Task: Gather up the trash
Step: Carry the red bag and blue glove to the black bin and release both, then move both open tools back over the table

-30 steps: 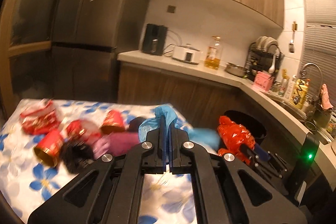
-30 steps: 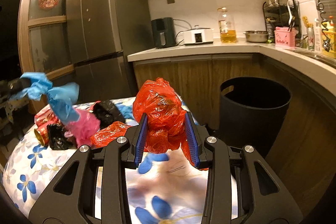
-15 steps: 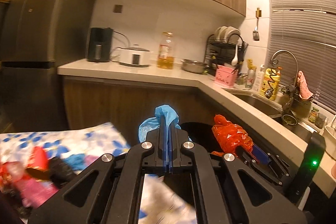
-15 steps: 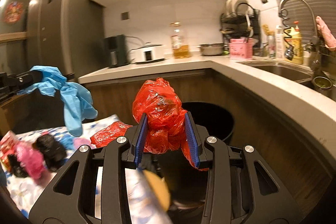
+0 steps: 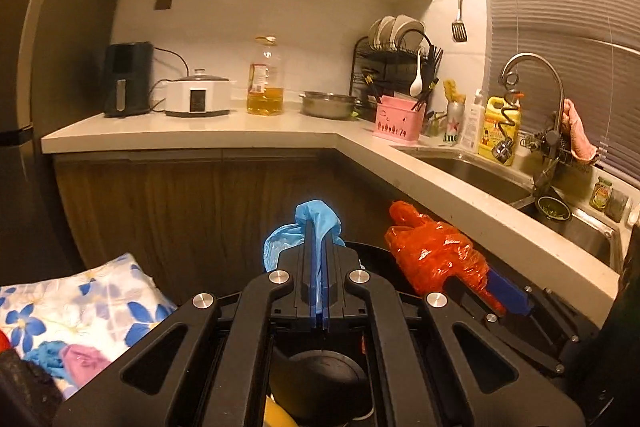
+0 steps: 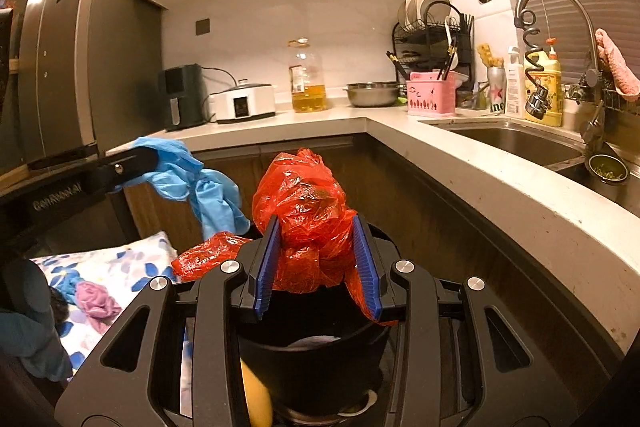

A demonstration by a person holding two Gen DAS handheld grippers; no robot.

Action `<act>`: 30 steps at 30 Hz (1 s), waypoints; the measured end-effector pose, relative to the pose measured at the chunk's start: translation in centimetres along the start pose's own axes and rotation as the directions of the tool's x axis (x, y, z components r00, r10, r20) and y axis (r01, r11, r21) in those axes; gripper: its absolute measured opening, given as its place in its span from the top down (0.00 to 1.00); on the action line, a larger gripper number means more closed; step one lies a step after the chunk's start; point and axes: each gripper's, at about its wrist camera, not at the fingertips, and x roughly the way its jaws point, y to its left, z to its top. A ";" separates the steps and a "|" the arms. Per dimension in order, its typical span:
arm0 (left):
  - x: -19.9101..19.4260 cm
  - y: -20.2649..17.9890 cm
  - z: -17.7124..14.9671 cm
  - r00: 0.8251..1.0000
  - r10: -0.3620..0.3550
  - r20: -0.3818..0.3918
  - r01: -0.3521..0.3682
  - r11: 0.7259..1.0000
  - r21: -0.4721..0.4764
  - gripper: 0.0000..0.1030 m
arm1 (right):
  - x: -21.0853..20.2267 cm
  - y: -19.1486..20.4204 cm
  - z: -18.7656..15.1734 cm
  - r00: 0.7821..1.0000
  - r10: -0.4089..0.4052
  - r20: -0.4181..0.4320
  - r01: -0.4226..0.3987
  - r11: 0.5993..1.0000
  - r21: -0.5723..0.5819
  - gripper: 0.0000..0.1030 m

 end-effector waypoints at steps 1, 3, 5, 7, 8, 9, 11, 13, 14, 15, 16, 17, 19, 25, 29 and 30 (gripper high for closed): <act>0.6 0.0 0.0 1.000 -0.007 -0.008 0.007 1.000 -0.005 0.99 | 0.2 -0.2 0.0 1.000 -0.003 -0.003 0.003 1.000 0.002 0.65; 1.6 0.2 -0.2 1.000 -0.015 -0.027 0.015 1.000 -0.014 0.98 | 1.0 -0.7 -0.1 1.000 -0.002 -0.010 0.002 1.000 0.007 0.64; 2.3 0.3 -0.6 0.999 -0.015 -0.038 0.014 1.000 -0.018 0.93 | 1.6 -0.9 -0.2 1.000 -0.001 -0.015 0.001 1.000 0.003 0.64; 2.9 0.4 -1.0 0.998 -0.027 -0.061 0.025 0.999 -0.022 0.83 | 2.2 -1.0 -0.2 1.000 0.008 -0.020 -0.008 1.000 -0.001 0.63; 3.3 0.4 -1.1 0.997 -0.024 -0.067 0.023 1.000 -0.020 0.76 | 2.4 -1.1 -0.2 1.000 0.006 -0.022 -0.006 1.000 -0.003 0.61; 3.5 0.4 -1.3 0.997 -0.021 -0.068 0.020 1.000 -0.019 0.70 | 2.6 -1.2 -0.2 1.000 0.006 -0.026 -0.006 1.000 -0.004 0.61; 3.7 0.7 -1.5 0.997 -0.012 -0.071 0.010 1.000 -0.024 0.58 | 3.1 -1.4 -0.3 0.999 0.012 -0.033 -0.012 1.000 0.000 0.59; 3.9 1.0 -1.6 0.997 -0.003 -0.074 0.000 0.999 -0.040 0.50 | 3.2 -1.4 -0.4 0.999 0.009 -0.035 -0.009 1.000 0.001 0.56; 3.9 1.2 -1.6 0.997 0.005 -0.072 -0.008 0.999 -0.046 0.43 | 3.2 -1.5 -0.3 0.999 0.007 -0.034 -0.007 1.000 0.000 0.51; 3.8 1.4 -1.6 0.998 0.012 -0.068 -0.016 0.999 -0.052 0.35 | 3.2 -1.5 -0.4 0.999 0.003 -0.033 -0.003 1.000 -0.002 0.49; 3.6 1.6 -1.6 0.998 0.026 -0.061 -0.029 0.998 -0.058 0.31 | 3.2 -1.5 -0.4 0.999 -0.002 -0.034 0.002 1.000 -0.003 0.47; 3.5 1.8 -1.6 0.998 0.033 -0.056 -0.036 0.997 -0.061 0.28 | 3.1 -1.6 -0.5 0.999 -0.006 -0.034 0.006 1.000 -0.001 0.45; 3.4 2.0 -1.6 0.997 0.048 -0.064 -0.052 0.997 -0.059 0.25 | 3.0 -1.8 -0.6 0.999 -0.017 -0.039 0.017 1.000 0.006 0.43; 2.2 2.5 -2.0 0.994 0.093 -0.065 -0.097 0.993 -0.061 0.18 | 1.7 -1.7 -0.9 0.999 -0.033 -0.035 0.033 0.999 0.003 0.36; 0.5 2.8 -2.5 0.990 0.126 -0.060 -0.129 0.990 -0.063 0.16 | 0.4 -0.9 -1.1 0.999 -0.038 -0.036 0.037 0.999 -0.012 0.30; -0.1 2.9 -2.6 0.990 0.131 -0.058 -0.135 0.989 -0.065 0.15 | 0.1 -0.8 -1.1 0.999 -0.039 -0.038 0.039 0.999 -0.016 0.29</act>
